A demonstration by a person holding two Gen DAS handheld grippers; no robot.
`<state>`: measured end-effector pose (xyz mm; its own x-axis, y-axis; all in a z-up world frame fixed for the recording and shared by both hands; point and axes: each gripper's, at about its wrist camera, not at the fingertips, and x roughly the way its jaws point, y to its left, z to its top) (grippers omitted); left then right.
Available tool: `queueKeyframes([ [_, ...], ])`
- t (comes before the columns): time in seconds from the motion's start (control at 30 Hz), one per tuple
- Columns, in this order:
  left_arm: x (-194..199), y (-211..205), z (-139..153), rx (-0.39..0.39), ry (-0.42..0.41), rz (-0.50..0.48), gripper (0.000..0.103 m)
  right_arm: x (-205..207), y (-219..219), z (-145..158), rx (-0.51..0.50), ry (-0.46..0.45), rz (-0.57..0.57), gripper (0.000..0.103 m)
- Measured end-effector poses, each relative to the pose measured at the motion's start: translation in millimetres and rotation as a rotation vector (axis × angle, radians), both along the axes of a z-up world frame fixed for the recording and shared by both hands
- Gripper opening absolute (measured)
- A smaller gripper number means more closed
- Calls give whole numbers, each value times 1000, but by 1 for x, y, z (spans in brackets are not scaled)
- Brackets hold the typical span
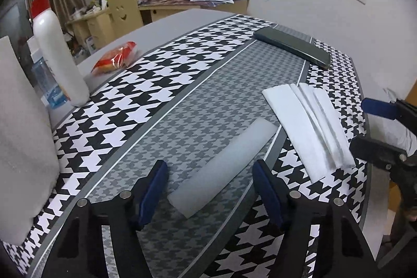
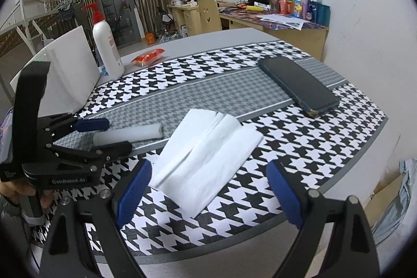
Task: Organize soft objects
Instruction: 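Close the left tool on the white foam stick while the right tool approaches the white paper towels, then close the right tool on the stack of white paper towels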
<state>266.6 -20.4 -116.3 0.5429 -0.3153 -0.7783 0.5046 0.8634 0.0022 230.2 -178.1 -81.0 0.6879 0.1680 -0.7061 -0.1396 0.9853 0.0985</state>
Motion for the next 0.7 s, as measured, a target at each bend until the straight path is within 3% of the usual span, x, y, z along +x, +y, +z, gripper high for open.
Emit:
queueKeyframes([
  [0.07,-2,-2,2,2,3,-21,46,1,-1,-2,1,7,1,93],
  [0.23,-6,1,3,12,21,11,27,2,-3,-3,-5,13,-8,93],
  [0.3,-8,4,6,10,14,40,13,1,-4,-4,-10,12,-8,93],
  [0.7,-23,26,17,-120,-19,140,13,16,12,-9,-56,26,-24,93],
])
